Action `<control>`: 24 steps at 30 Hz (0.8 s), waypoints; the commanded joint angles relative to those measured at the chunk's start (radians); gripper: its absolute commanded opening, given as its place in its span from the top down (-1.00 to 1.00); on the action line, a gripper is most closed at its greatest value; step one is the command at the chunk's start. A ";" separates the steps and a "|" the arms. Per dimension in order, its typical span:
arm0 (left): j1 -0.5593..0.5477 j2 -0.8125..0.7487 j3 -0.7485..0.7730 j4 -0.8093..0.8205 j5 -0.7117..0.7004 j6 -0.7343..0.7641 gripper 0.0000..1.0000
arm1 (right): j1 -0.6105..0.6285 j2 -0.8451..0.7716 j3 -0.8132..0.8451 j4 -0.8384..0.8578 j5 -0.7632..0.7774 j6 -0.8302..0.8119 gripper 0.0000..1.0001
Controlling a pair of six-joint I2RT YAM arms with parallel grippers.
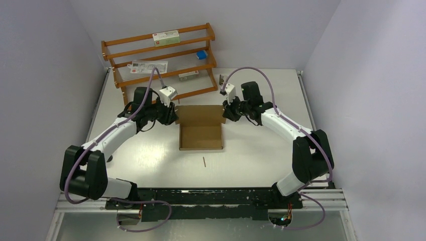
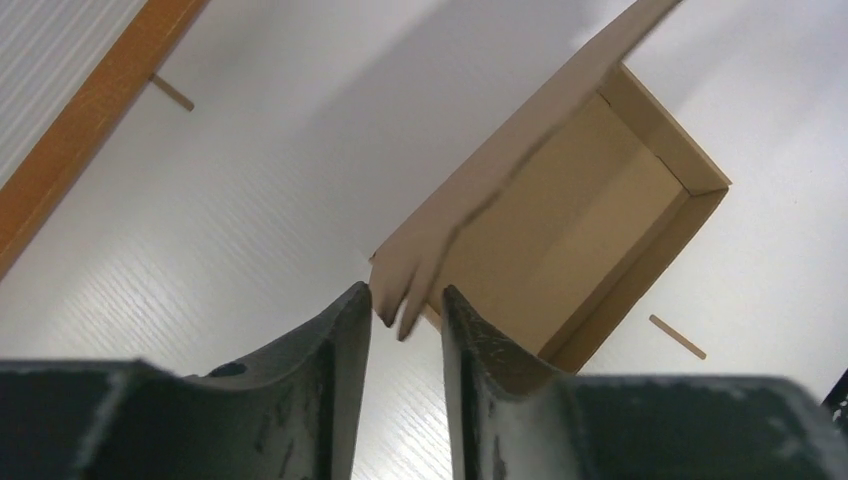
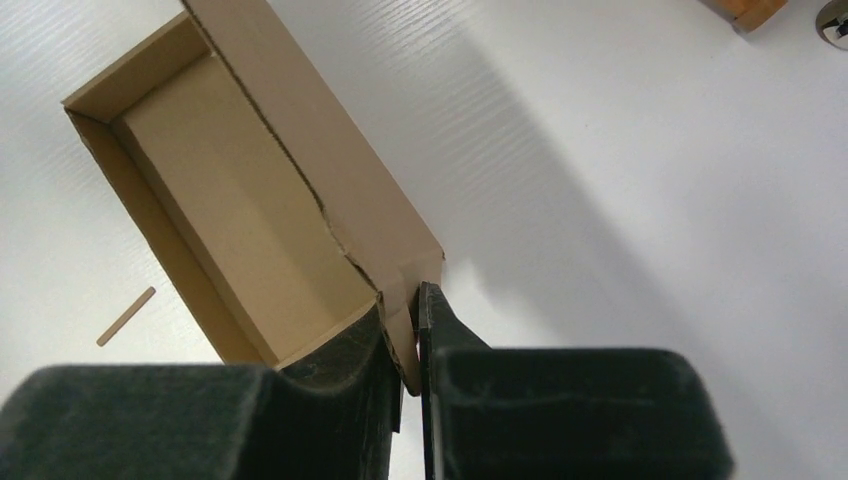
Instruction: Fold the paper box
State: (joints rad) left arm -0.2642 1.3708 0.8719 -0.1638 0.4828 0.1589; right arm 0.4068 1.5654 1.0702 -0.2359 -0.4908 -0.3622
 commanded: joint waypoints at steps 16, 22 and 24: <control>-0.037 -0.031 -0.117 0.352 -0.080 -0.240 0.89 | 0.126 -0.098 -0.135 0.285 0.326 0.319 1.00; -0.115 0.011 -0.079 0.419 -0.270 -0.330 0.89 | 0.207 -0.074 -0.132 0.377 0.600 0.474 1.00; -0.132 0.023 -0.079 0.461 -0.310 -0.359 0.89 | 0.232 -0.055 -0.116 0.389 0.705 0.531 1.00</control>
State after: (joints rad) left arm -0.3389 1.3735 0.7563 0.1436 0.2604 -0.0891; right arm 0.5877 1.4910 0.9291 0.0372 -0.0032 0.0097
